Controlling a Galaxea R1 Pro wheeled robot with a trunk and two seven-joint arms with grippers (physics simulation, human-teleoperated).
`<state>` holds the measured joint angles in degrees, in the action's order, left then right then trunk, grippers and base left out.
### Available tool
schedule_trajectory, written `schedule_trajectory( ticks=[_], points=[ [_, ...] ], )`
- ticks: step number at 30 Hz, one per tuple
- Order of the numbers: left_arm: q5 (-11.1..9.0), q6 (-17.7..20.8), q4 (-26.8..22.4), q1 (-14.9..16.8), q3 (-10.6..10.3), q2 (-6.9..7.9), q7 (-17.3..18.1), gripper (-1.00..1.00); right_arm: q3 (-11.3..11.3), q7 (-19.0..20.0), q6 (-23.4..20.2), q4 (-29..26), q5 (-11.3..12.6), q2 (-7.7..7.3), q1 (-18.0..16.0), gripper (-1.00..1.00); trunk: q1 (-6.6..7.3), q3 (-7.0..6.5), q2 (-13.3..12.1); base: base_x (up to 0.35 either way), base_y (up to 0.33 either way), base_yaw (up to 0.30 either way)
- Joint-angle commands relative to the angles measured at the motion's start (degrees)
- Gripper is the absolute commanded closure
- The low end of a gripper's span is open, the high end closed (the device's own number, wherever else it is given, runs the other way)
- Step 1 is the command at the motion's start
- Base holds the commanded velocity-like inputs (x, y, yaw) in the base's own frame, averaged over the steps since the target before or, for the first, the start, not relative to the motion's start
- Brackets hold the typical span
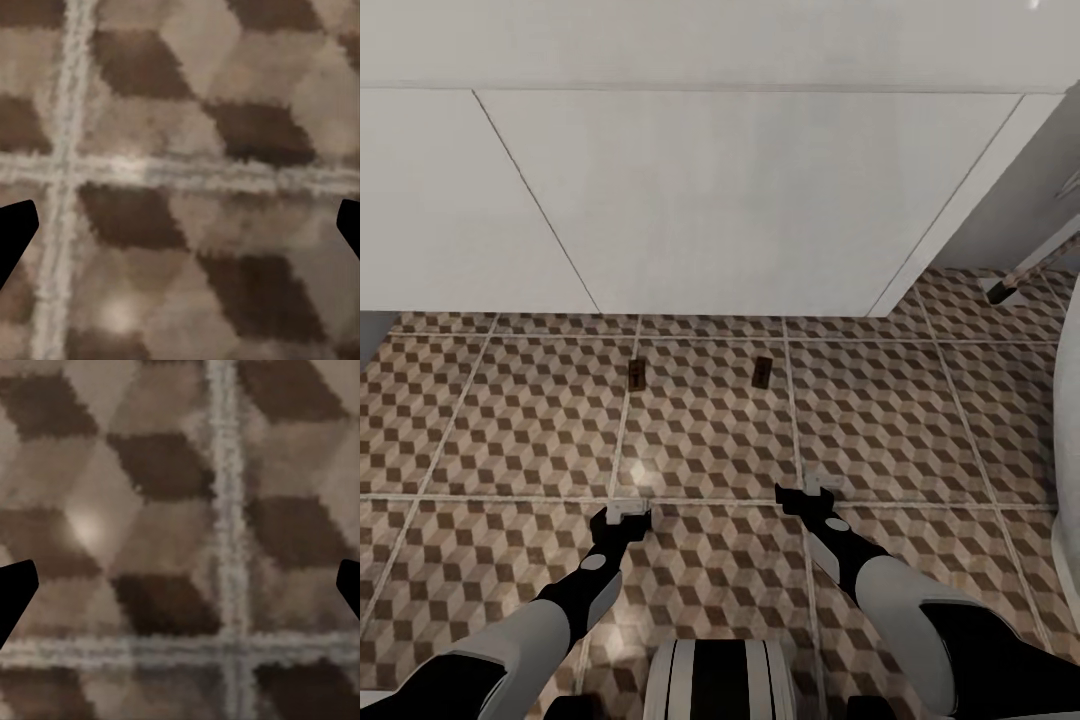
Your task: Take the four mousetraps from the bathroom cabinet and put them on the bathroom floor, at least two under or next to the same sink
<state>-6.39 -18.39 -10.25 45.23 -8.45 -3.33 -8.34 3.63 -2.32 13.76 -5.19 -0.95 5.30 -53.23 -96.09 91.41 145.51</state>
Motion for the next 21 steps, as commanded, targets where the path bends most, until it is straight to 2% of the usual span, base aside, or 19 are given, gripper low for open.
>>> schedule_trajectory(
  ticks=[1,6,14,21],
  points=[
    [-0.59,-0.22,0.06,0.03,-0.51,0.01,-0.24,-1.0,0.36,-0.06,0.21,0.07,-0.1,0.03,-0.03,-1.0,0.01,0.03,0.01,-0.006,-0.002,0.0],
    [-0.53,-0.23,0.06,0.03,-0.51,0.0,-0.26,-1.0,0.39,-0.06,0.21,0.03,-0.1,0.05,-0.03,-1.0,0.01,0.03,0.01,-0.025,-0.001,0.0],
    [-0.53,-0.27,-0.06,0.01,-0.45,-0.06,-0.27,-1.0,0.41,-0.06,0.21,0.01,-0.1,0.08,-0.03,-1.0,0.01,0.03,0.01,-0.191,0.0,0.0],
    [-0.55,-0.25,-0.17,0.02,-0.37,-0.25,-0.27,-1.0,0.42,-0.06,0.21,0.0,-0.12,0.07,-0.03,-1.0,0.01,0.03,0.01,-0.076,0.0,0.0]
  ],
)
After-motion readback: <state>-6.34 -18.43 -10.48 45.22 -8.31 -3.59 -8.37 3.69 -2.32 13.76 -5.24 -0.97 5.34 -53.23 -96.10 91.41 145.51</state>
